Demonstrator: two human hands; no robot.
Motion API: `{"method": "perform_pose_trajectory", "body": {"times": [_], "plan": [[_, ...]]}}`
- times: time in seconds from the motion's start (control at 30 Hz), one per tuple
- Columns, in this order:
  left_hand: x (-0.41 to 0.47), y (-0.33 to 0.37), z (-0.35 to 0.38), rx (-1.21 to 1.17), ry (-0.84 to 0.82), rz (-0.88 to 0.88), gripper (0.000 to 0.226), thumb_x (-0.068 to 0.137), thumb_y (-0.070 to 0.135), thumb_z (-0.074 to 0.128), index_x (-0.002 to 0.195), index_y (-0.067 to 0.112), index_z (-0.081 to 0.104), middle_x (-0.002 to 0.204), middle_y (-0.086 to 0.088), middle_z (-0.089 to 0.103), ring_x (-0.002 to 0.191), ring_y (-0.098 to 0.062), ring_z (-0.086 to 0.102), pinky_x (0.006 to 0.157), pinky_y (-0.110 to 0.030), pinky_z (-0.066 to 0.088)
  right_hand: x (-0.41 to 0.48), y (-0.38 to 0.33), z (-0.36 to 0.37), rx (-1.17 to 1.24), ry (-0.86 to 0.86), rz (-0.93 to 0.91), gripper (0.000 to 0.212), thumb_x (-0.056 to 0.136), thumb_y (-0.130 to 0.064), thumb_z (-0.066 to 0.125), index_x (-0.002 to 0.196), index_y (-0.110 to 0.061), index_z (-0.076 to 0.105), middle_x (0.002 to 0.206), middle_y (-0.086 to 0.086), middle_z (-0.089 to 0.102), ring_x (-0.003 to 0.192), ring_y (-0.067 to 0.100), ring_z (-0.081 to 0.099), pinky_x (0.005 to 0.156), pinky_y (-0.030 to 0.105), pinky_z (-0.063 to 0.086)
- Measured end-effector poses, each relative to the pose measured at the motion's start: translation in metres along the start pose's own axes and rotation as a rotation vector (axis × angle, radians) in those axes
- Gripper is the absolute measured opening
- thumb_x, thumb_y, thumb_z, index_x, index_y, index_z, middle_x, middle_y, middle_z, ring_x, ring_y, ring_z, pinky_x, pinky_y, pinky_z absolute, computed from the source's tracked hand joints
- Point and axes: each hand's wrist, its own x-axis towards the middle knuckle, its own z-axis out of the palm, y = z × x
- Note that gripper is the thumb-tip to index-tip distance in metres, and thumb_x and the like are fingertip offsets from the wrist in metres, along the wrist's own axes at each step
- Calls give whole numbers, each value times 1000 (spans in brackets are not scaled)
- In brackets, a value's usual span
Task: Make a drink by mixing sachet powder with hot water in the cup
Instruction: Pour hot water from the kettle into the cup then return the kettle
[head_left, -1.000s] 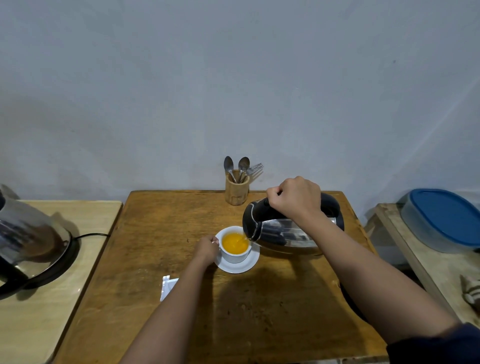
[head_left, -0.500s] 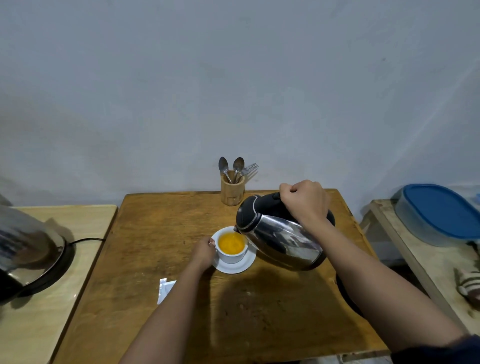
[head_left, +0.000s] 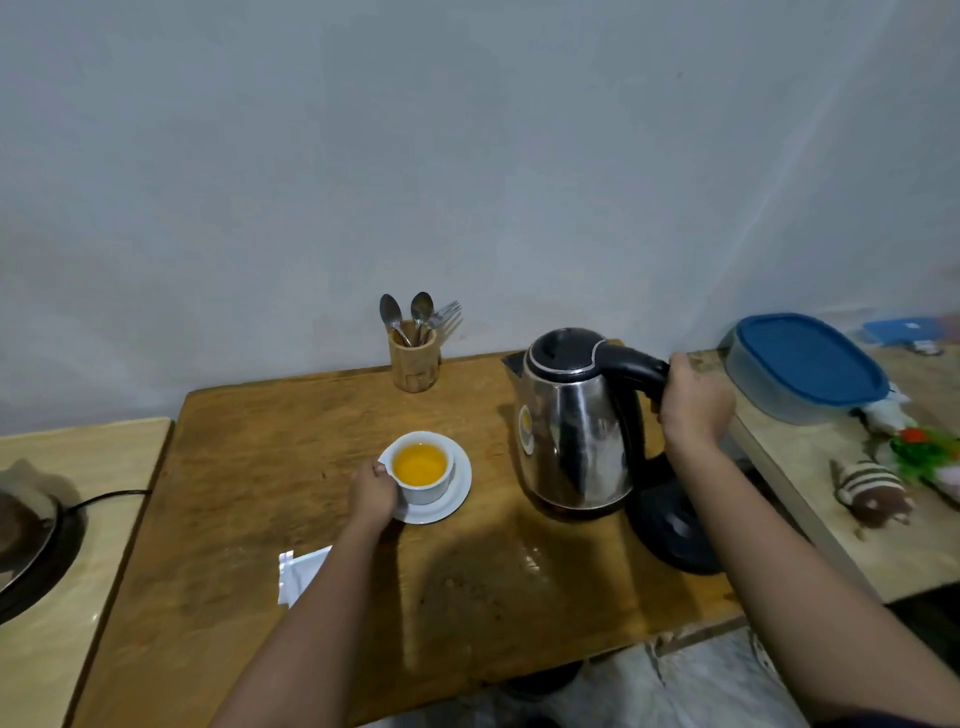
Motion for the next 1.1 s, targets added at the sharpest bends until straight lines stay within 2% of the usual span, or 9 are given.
{"method": "perform_pose_trajectory", "body": {"times": [0.07, 0.2, 0.33, 0.43, 0.57, 0.63, 0.83, 0.97, 1.1], "plan": [[-1, 0, 3, -11, 19, -6, 33, 97, 12, 30, 114, -7, 52, 124, -26, 53, 112, -39, 51, 91, -40, 41, 5, 6, -17, 43, 71, 84, 35, 86, -35, 50, 75, -4, 63, 79, 16, 58, 76, 28, 53, 67, 35, 38], [-5, 2, 9, -38, 95, -11, 34, 97, 11, 30, 116, -7, 52, 128, -26, 50, 115, -41, 49, 96, -43, 40, 11, 26, -44, 152, 234, 286, 31, 77, -41, 50, 66, -12, 58, 84, 12, 67, 82, 33, 63, 76, 44, 51], [-4, -2, 12, -50, 130, -2, 34, 97, 12, 30, 117, -5, 52, 129, -26, 49, 116, -41, 49, 99, -44, 40, 14, 41, -67, 209, 333, 404, 35, 84, -36, 49, 94, -7, 64, 90, 8, 59, 82, 24, 54, 70, 33, 38], [-5, -4, 13, -54, 132, -13, 34, 98, 15, 30, 119, -2, 51, 131, -24, 48, 118, -40, 48, 101, -46, 39, 12, 47, -78, 184, 399, 400, 36, 87, -33, 46, 92, -2, 64, 105, 19, 66, 89, 29, 58, 72, 37, 40], [-6, -5, 14, -80, 143, 2, 34, 97, 15, 31, 117, -2, 52, 130, -23, 49, 118, -39, 48, 101, -45, 39, 9, 47, -88, 196, 472, 393, 35, 87, -28, 47, 58, -9, 47, 103, 24, 65, 101, 36, 61, 83, 41, 47], [-5, -6, 13, -107, 146, 2, 33, 96, 15, 32, 116, -2, 53, 129, -23, 50, 118, -39, 48, 100, -45, 39, 12, 51, -91, 199, 483, 414, 28, 86, -29, 47, 69, -8, 53, 109, 20, 66, 101, 35, 61, 82, 39, 46], [-6, -7, 15, -131, 160, -12, 31, 96, 16, 31, 111, 1, 53, 127, -22, 51, 115, -38, 50, 100, -48, 40, 15, 68, -91, 259, 494, 420, 36, 87, -30, 49, 101, 0, 64, 88, 10, 58, 101, 32, 61, 77, 34, 45], [-6, -7, 14, -126, 160, -2, 31, 96, 17, 31, 112, 1, 53, 128, -23, 51, 115, -39, 50, 100, -48, 40, 19, 73, -95, 232, 490, 393, 24, 87, -27, 47, 92, -8, 60, 88, 10, 57, 99, 32, 62, 78, 36, 47], [-6, -7, 12, -126, 137, 2, 31, 96, 16, 32, 112, -1, 53, 128, -23, 50, 115, -39, 49, 100, -47, 40, 24, 79, -101, 236, 503, 387, 29, 88, -30, 48, 87, -4, 62, 91, 9, 59, 92, 26, 61, 78, 35, 47]]}}
